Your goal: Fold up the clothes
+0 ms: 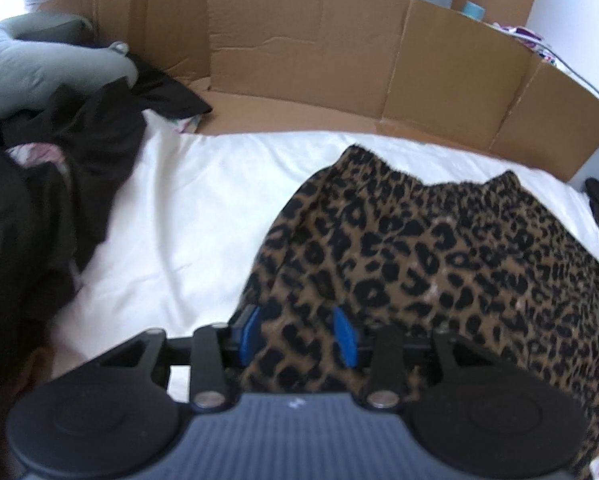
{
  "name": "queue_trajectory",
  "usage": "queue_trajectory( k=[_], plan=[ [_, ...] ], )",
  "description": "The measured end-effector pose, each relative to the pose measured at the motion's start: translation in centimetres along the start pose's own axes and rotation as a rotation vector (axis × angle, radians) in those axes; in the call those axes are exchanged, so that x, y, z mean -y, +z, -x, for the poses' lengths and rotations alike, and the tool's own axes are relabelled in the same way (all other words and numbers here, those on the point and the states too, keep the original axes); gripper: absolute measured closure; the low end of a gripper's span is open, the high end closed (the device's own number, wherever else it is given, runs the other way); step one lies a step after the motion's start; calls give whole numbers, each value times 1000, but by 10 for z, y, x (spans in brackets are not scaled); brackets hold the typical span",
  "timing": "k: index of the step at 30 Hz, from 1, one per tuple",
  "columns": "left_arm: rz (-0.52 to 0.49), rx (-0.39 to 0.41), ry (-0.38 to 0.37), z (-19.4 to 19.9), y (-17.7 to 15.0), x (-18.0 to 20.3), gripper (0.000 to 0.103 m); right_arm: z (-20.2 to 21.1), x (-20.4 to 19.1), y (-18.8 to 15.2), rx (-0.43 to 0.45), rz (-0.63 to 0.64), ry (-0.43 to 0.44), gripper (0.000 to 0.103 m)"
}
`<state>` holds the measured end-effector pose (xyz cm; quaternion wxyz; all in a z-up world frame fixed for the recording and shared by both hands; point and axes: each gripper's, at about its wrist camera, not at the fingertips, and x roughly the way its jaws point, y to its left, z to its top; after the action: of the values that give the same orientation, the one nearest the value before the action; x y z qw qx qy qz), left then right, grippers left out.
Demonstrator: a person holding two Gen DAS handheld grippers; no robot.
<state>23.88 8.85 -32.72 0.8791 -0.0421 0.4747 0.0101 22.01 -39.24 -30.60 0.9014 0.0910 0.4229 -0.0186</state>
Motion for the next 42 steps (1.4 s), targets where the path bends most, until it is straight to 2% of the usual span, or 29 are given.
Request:
queue_trajectory(
  k=[3, 6, 10, 17, 23, 25, 31, 42],
  plan=[
    [12, -25, 33, 9, -9, -18, 59, 7, -2, -10, -9, 11, -10, 59],
    [49, -40, 70, 18, -17, -40, 59, 12, -5, -18, -19, 14, -4, 55],
    [100, -54, 103, 31, -30, -66, 59, 20, -10, -23, -18, 22, 5, 42],
    [154, -111, 102, 39, -69, -80, 59, 28, -17, -32, -20, 35, -5, 20],
    [185, -142, 97, 38, -93, -83, 64, 31, -17, -39, -31, 20, -9, 18],
    [178, -149, 97, 36, -97, -83, 71, 31, -17, -41, -33, 15, -9, 18],
    [181, -161, 73, 28, -107, -82, 71, 31, -17, -51, -57, 15, -4, 18],
    [152, -196, 80, 20, -109, -77, 73, 28, -18, -61, -83, 1, 5, 18]
  ],
)
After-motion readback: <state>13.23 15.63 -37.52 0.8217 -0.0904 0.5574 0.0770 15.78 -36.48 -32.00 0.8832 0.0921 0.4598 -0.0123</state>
